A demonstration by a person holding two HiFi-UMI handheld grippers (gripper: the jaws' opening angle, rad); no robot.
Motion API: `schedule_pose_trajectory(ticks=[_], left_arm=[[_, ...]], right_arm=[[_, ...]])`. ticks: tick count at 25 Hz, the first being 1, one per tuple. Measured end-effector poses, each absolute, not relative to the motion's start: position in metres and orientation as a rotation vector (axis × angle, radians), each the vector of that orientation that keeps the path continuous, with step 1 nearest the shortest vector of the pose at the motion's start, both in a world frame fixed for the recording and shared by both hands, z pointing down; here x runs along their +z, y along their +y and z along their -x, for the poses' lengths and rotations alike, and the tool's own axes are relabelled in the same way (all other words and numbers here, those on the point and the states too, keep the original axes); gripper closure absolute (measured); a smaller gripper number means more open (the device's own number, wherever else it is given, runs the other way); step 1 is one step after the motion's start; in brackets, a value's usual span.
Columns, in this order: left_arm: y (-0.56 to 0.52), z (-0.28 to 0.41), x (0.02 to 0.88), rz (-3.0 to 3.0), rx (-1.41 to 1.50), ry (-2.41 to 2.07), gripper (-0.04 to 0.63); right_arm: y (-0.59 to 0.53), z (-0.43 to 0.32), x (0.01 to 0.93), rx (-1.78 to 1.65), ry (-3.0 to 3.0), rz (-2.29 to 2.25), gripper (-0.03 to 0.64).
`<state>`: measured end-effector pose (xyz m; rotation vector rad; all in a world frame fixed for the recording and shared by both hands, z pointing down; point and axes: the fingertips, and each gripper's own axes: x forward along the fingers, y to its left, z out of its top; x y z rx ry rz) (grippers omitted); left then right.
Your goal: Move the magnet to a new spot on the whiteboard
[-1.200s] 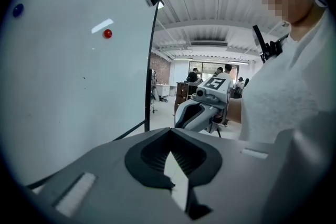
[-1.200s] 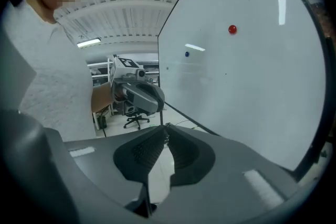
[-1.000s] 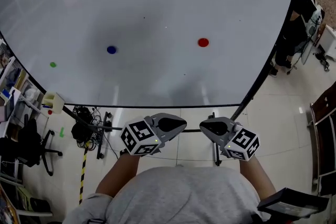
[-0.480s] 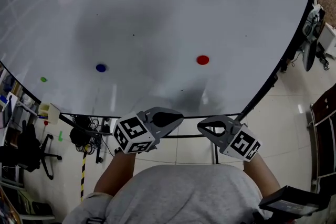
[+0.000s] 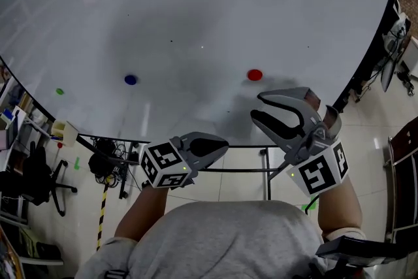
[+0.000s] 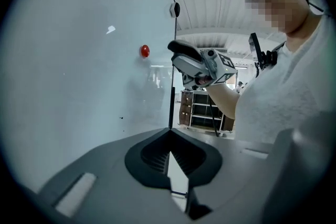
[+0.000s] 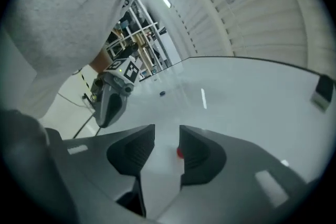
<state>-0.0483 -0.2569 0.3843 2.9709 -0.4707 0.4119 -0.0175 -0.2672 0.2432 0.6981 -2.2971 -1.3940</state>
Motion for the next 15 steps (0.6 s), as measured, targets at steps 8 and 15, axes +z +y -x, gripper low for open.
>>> schedule_pose_trajectory(ticks=[8, 15], left_arm=[[-0.255, 0.058, 0.387, -2.949, 0.42, -0.506, 0.614], [-0.257, 0.064, 0.386, -2.947, 0.421, -0.513, 0.614]], right_arm=[[-0.323, 0.019, 0.239, -1.518, -2.02, -0.912, 0.453], [-0.334, 0.019, 0.241, -1.567, -1.933, -0.989, 0.476]])
